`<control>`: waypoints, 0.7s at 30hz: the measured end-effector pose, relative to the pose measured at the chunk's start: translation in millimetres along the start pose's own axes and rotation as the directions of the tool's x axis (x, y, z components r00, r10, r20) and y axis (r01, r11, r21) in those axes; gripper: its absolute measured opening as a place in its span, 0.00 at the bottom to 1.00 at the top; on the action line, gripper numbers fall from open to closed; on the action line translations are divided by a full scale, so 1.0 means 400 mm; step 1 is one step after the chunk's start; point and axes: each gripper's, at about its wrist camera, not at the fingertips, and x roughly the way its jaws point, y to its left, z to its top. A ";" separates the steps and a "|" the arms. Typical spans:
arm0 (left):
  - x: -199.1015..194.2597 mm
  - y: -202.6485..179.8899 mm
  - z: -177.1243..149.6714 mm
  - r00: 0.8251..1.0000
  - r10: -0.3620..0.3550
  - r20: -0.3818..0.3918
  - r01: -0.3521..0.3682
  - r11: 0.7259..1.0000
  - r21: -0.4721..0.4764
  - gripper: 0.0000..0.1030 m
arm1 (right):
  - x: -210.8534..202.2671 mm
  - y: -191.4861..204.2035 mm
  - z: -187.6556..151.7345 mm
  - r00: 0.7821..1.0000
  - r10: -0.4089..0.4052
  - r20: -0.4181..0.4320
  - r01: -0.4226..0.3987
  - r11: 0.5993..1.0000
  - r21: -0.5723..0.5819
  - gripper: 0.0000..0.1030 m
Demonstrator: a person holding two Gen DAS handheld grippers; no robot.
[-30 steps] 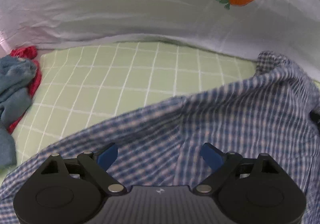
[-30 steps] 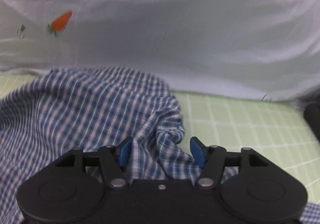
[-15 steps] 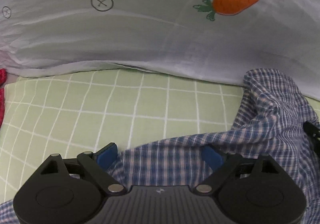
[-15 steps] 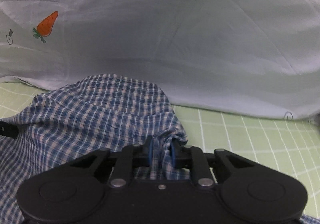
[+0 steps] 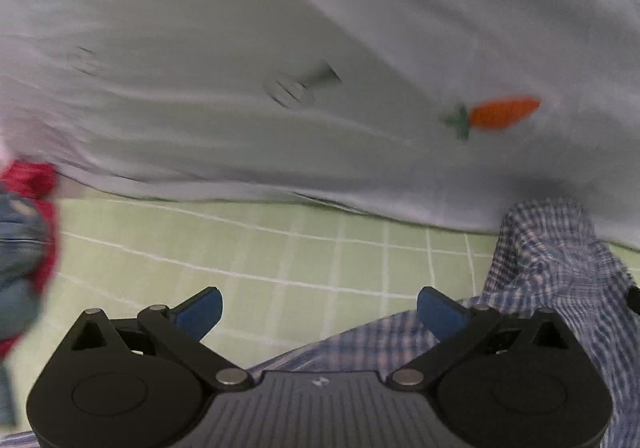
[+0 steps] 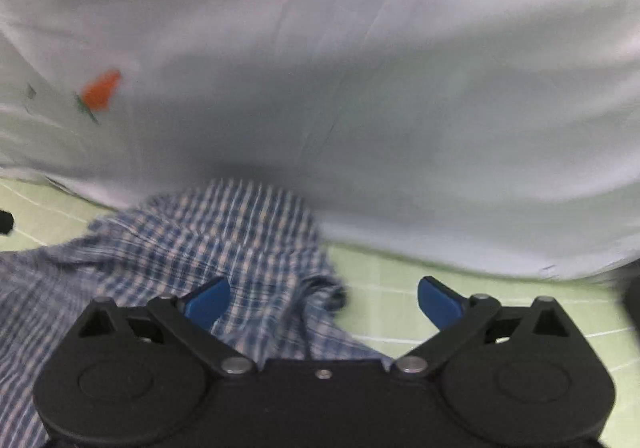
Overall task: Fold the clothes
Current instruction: 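Lift and shake the checked shirt with the right gripper, then release it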
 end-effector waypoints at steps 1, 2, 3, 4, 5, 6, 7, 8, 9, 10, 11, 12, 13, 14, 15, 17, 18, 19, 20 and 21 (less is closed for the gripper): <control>-0.042 0.017 -0.019 1.000 0.006 0.005 -0.006 1.000 -0.004 0.99 | -0.046 -0.009 -0.016 1.000 -0.003 -0.002 0.003 1.000 0.014 0.99; -0.082 0.032 -0.041 1.000 0.008 0.003 -0.008 1.000 -0.001 0.99 | -0.092 -0.018 -0.033 1.000 -0.006 -0.005 0.006 1.000 0.028 0.99; -0.118 0.046 -0.071 1.000 0.003 -0.011 -0.002 1.000 0.015 0.99 | -0.138 -0.027 -0.050 1.000 -0.009 -0.009 0.009 0.999 0.043 0.99; -0.154 0.057 -0.105 1.000 -0.001 -0.025 0.001 0.999 0.035 0.99 | -0.184 -0.036 -0.067 1.000 -0.012 -0.012 0.013 0.998 0.058 0.99; -0.189 0.064 -0.146 0.999 0.004 -0.041 -0.001 0.998 0.061 0.99 | -0.222 -0.045 -0.096 0.999 -0.013 -0.032 0.016 0.997 0.071 0.99; -0.225 0.072 -0.189 0.998 0.015 -0.059 -0.010 0.996 0.083 0.99 | -0.259 -0.053 -0.126 0.998 -0.014 -0.053 0.019 0.996 0.085 0.99; -0.261 0.078 -0.239 0.996 0.027 -0.084 -0.018 0.995 0.101 0.99 | -0.283 -0.058 -0.156 0.997 -0.025 -0.075 0.031 0.995 0.092 0.99; -0.291 0.085 -0.289 0.993 0.031 -0.112 -0.019 0.994 0.107 0.99 | -0.331 -0.063 -0.205 0.994 -0.036 -0.106 0.047 0.994 0.104 0.99; -0.317 0.093 -0.333 0.990 0.029 -0.139 -0.015 0.995 0.102 0.99 | -0.361 -0.064 -0.247 0.990 -0.041 -0.135 0.056 0.992 0.116 0.99; -0.342 0.101 -0.377 0.986 0.027 -0.166 -0.011 0.995 0.098 0.99 | -0.381 -0.070 -0.274 0.986 -0.047 -0.158 0.068 0.990 0.127 0.99; -0.367 0.107 -0.419 0.981 0.024 -0.191 -0.007 0.996 0.091 0.99 | -0.423 -0.077 -0.321 0.981 -0.060 -0.184 0.086 0.987 0.137 0.99; -0.391 0.111 -0.456 0.977 0.021 -0.211 -0.004 0.997 0.080 0.99 | -0.456 -0.084 -0.353 0.977 -0.073 -0.203 0.103 0.984 0.142 0.99; -0.413 0.113 -0.492 0.973 0.015 -0.229 0.001 0.998 0.069 0.99 | -0.489 -0.091 -0.385 0.972 -0.085 -0.220 0.120 0.982 0.148 0.99; -0.432 0.113 -0.524 0.969 0.010 -0.246 0.006 0.998 0.062 0.99 | -0.520 -0.100 -0.420 0.967 -0.092 -0.236 0.133 0.978 0.160 0.99; -0.442 0.110 -0.546 0.965 0.005 -0.261 0.012 0.998 0.062 0.99 | -0.547 -0.109 -0.448 0.964 -0.087 -0.250 0.134 0.974 0.181 0.99; -0.463 0.101 -0.583 0.960 -0.001 -0.281 0.021 0.998 0.067 0.99 | -0.601 -0.126 -0.506 0.958 -0.072 -0.277 0.137 0.965 0.222 0.95; -0.473 0.095 -0.596 0.960 0.000 -0.282 0.021 0.997 0.072 0.99 | -0.617 -0.130 -0.520 0.958 -0.051 -0.282 0.121 0.964 0.237 0.93; -0.484 0.089 -0.606 0.960 0.002 -0.280 0.021 0.997 0.077 0.99 | -0.634 -0.135 -0.533 0.957 -0.028 -0.287 0.104 0.962 0.251 0.86; -0.497 0.082 -0.612 0.961 0.005 -0.275 0.019 0.996 0.082 0.99 | -0.650 -0.139 -0.547 0.957 -0.006 -0.291 0.086 0.960 0.265 0.79; -0.509 0.074 -0.618 0.963 0.007 -0.270 0.017 0.996 0.086 0.99 | -0.666 -0.143 -0.560 0.955 0.017 -0.295 0.069 0.958 0.279 0.76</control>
